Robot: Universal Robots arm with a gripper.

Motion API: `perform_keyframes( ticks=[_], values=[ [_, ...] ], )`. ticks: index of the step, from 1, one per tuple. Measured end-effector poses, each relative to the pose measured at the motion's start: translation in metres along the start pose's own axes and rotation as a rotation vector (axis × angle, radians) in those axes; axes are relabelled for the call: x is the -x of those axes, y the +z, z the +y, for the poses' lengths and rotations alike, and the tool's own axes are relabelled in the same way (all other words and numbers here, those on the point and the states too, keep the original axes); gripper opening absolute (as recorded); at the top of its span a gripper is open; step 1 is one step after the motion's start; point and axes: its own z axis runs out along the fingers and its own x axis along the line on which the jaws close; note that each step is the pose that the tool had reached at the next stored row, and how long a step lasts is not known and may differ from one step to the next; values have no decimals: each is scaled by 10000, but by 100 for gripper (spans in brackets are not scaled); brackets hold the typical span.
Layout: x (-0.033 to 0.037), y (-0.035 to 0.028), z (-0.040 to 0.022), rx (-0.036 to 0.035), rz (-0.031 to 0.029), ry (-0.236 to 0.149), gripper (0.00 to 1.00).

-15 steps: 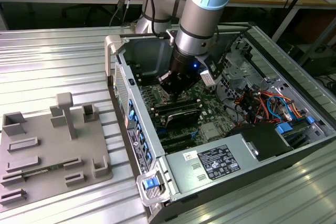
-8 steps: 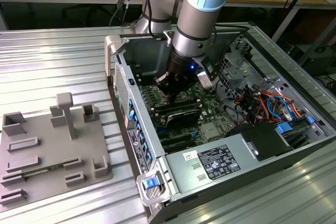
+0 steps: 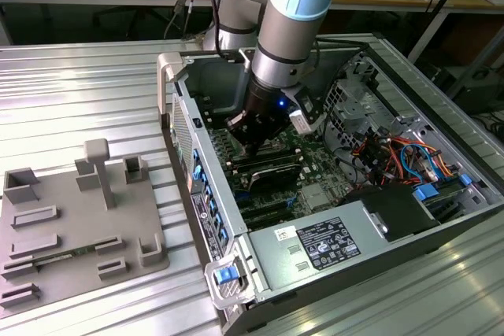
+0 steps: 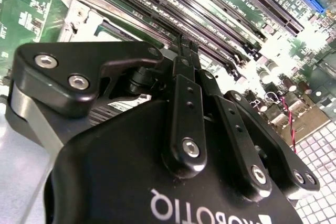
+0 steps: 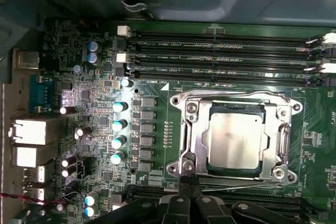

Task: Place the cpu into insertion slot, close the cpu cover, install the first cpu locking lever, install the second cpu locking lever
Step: 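Install the second cpu locking lever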

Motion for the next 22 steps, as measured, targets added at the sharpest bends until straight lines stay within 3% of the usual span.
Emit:
perform_keyframes(
  ticks=[4, 22],
  values=[
    [-40, 6, 3, -1, 1, -1, 11],
    [-85, 12, 37, 8, 1, -2, 11]
  ],
)
